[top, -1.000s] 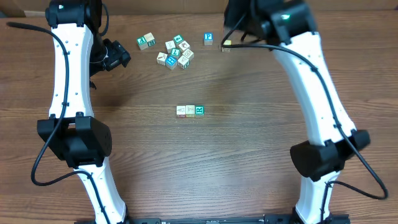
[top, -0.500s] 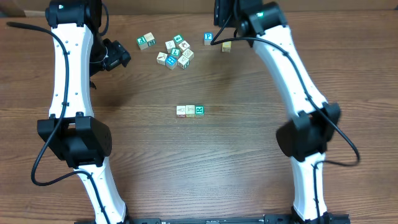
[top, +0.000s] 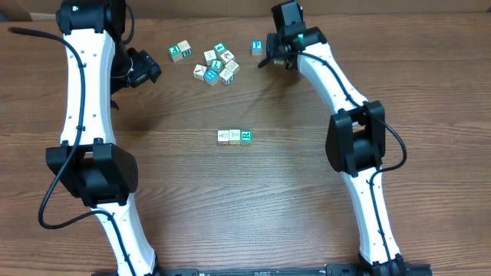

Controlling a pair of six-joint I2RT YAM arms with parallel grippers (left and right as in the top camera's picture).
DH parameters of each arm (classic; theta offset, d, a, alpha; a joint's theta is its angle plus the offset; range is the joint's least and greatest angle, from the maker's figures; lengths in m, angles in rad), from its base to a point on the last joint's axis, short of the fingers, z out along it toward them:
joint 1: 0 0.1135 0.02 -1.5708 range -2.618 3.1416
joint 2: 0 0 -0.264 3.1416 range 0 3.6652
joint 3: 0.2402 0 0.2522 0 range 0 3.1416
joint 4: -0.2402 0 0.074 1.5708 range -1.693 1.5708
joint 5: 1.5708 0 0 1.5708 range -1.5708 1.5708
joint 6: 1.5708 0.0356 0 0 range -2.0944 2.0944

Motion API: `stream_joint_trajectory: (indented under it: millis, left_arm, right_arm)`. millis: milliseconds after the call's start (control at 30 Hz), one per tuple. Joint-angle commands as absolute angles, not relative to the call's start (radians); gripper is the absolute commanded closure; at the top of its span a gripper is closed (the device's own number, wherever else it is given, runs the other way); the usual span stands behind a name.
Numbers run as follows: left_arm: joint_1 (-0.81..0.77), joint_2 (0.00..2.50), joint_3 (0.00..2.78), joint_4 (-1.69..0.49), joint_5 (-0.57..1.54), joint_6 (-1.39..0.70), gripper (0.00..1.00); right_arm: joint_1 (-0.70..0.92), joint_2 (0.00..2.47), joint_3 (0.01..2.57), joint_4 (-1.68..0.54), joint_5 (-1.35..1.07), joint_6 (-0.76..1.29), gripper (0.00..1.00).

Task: Form a horizontal line
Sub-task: 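Move the right gripper up to the yellow block behind the pile, then close the right gripper on the yellow block and lift it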

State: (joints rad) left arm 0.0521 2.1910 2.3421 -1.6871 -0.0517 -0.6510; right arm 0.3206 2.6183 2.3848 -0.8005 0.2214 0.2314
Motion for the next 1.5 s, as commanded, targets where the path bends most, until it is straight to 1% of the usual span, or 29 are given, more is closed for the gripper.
stream_joint_trajectory:
  millis: [0,33,100,200,333,467,500,567,600,633,800,1267,1300,1367,1433,1467]
  left_arm:
    - [0.045,2.197,2.342,-1.689,-0.051,-0.643,0.0]
    - [0.045,2.197,2.342,-1.689,-0.051,-0.643,0.0]
    - [0.045,2.197,2.342,-1.689,-0.051,-0.643,0.0]
    - [0.045,2.197,2.342,-1.689,-0.051,-0.643,0.0]
    - [0.045,2.197,2.342,-1.689,-0.051,-0.643,0.0]
    - [0.045,2.197,2.342,-1.689,-0.051,-0.643,0.0]
    - [0.045,2.197,2.342,-1.689,-0.051,-0.643,0.0]
    - [0.045,2.197,2.342,-1.689,-0.051,-0.643,0.01]
    - [0.045,2.197,2.342,-1.689,-0.051,-0.643,0.0]
    - [0.045,2.197,2.342,-1.689,-0.051,-0.643,0.0]
    - [0.045,2.197,2.342,-1.689,-0.051,-0.643,0.0]
    - [0.045,2.197,2.342,-1.689,-0.051,-0.643,0.0]
    - [0.045,2.197,2.342,-1.689,-0.051,-0.643,0.0]
    - [0.045,2.197,2.342,-1.689,-0.051,-0.643,0.0]
    - [0.045,2.197,2.342,-1.689,-0.051,-0.643,0.01]
    - [0.045,2.197,2.342,-1.689,-0.051,-0.643,0.0]
  right_arm:
    - [0.318,2.632,2.385,-0.781,0.231,0.227,0.33]
    - [0.318,2.632,2.384,-0.775,0.231,0.227,0.36]
    - [0.318,2.632,2.383,-0.772,0.231,0.227,0.44]
    - [0.318,2.633,2.383,-0.783,0.217,0.227,0.5]
    - [0.319,2.634,2.38,-0.786,0.182,0.227,0.54]
    - [0.319,2.634,2.38,-0.791,0.181,0.228,0.65]
    - [0.319,2.634,2.38,-0.795,0.181,0.228,0.67]
    - [0.319,2.634,2.38,-0.804,0.181,0.228,0.66]
    - [0.319,2.634,2.379,-0.806,0.179,0.228,0.62]
    - [0.319,2.634,2.377,-0.806,0.178,0.228,0.59]
    - [0.319,2.634,2.375,-0.806,0.178,0.232,0.58]
    - [0.32,2.634,2.368,-0.817,0.13,0.235,0.59]
    - [0.32,2.634,2.368,-0.818,0.13,0.235,0.63]
    - [0.32,2.634,2.368,-0.821,0.13,0.235,0.67]
    - [0.32,2.634,2.368,-0.825,0.13,0.235,0.67]
    - [0.32,2.634,2.368,-0.826,0.13,0.235,0.63]
